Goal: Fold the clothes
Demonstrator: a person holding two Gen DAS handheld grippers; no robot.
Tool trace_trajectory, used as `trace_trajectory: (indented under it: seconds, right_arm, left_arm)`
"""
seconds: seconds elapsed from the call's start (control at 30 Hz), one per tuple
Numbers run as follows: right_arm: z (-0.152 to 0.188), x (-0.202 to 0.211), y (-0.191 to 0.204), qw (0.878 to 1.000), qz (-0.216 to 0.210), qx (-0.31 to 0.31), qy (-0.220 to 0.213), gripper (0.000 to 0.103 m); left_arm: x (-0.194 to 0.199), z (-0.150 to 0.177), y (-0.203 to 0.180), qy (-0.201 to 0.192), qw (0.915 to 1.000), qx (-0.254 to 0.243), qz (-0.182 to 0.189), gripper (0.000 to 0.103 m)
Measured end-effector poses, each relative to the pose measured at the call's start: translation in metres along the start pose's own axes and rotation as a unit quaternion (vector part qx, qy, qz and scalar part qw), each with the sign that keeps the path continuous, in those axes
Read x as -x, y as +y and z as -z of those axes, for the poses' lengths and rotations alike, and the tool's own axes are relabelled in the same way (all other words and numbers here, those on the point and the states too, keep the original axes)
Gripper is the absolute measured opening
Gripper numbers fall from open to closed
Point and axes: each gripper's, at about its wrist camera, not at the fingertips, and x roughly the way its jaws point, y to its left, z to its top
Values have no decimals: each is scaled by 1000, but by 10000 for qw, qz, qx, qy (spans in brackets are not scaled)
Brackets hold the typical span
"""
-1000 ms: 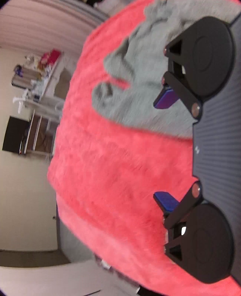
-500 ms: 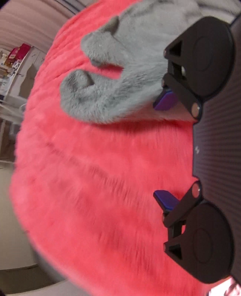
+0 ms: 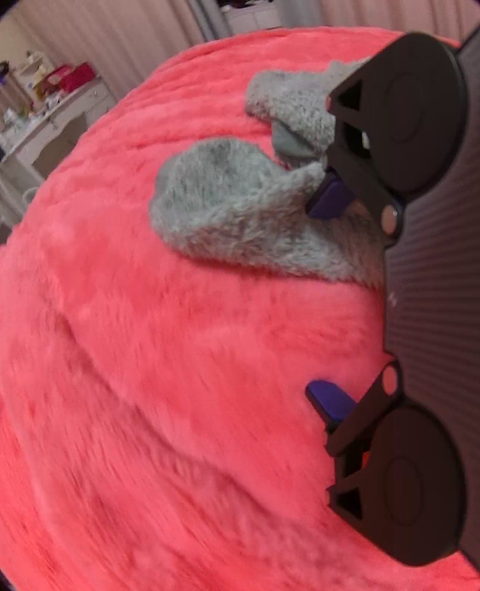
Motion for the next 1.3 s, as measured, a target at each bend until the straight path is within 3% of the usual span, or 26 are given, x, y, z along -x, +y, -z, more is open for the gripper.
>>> trace_trajectory:
  seconds: [0.13, 0.3, 0.4, 0.47, 0.53, 0.6, 0.67, 0.7, 0.8, 0.97, 1.03, 1.1, 1.13, 1.2, 1.27, 1.3]
  right_arm:
    - [1, -1, 4, 9999, -130, 6, 61, 15]
    - [3, -4, 2, 9997, -212, -43, 124, 15]
    - [3, -4, 2, 9996, -235, -29, 127, 15]
    - [3, -5, 2, 9996, -249, -22, 144, 15]
    - [3, -5, 3, 9996, -254, -16, 148, 15]
    - [4, -6, 3, 9995, -260, -10, 158, 15]
    - [4, -7, 4, 9995, -256, 0, 158, 15]
    - [4, -7, 4, 9996, -250, 4, 143, 15]
    - [3, -3, 3, 9997, -225, -8, 32, 15]
    - [-3, 16, -1, 9987, -133, -251, -424, 15]
    - [-4, 27, -4, 9971, 9, -458, -612, 15]
    - [-3, 33, -3, 9967, 179, -468, -645, 15]
    - [-1, 32, 0, 9974, 300, -397, -523, 15]
    - [4, 21, 7, 9987, 453, -210, -80, 16]
    - [12, 6, 11, 9979, 475, -72, 441, 17]
    - [21, -9, 12, 9943, 451, 47, 969, 19]
  left_arm:
    - [5, -3, -3, -222, 9995, 158, 135, 91]
    - [17, -5, 9, -319, 9932, 731, 850, 94]
    - [17, -10, 11, -378, 9889, 972, 1062, 97]
    - [13, -10, 3, -307, 9925, 847, 830, 98]
    - [3, -8, -11, -145, 9986, 448, 218, 94]
    - [-9, -4, -23, -36, 9992, 161, -361, 77]
    - [-12, -1, -27, -43, 9986, 86, -518, 19]
    - [-12, 1, -32, -127, 9982, 5, -590, 10]
    - [2, 6, -57, -527, 9955, -313, -721, 8]
    - [51, 20, -139, -1283, 9849, -1108, -344, 8]
    - [67, 38, -186, -1419, 9789, -1467, 17, 9]
    - [62, 69, -229, -1346, 9700, -2022, 36, 14]
    - [44, 95, -253, -1183, 9589, -2573, -183, 25]
    - [-3, 142, -279, -808, 9337, -3393, -806, 26]
    - [-30, 162, -275, -526, 9328, -3414, -1031, 26]
    - [-36, 168, -271, -486, 9353, -3352, -1026, 26]
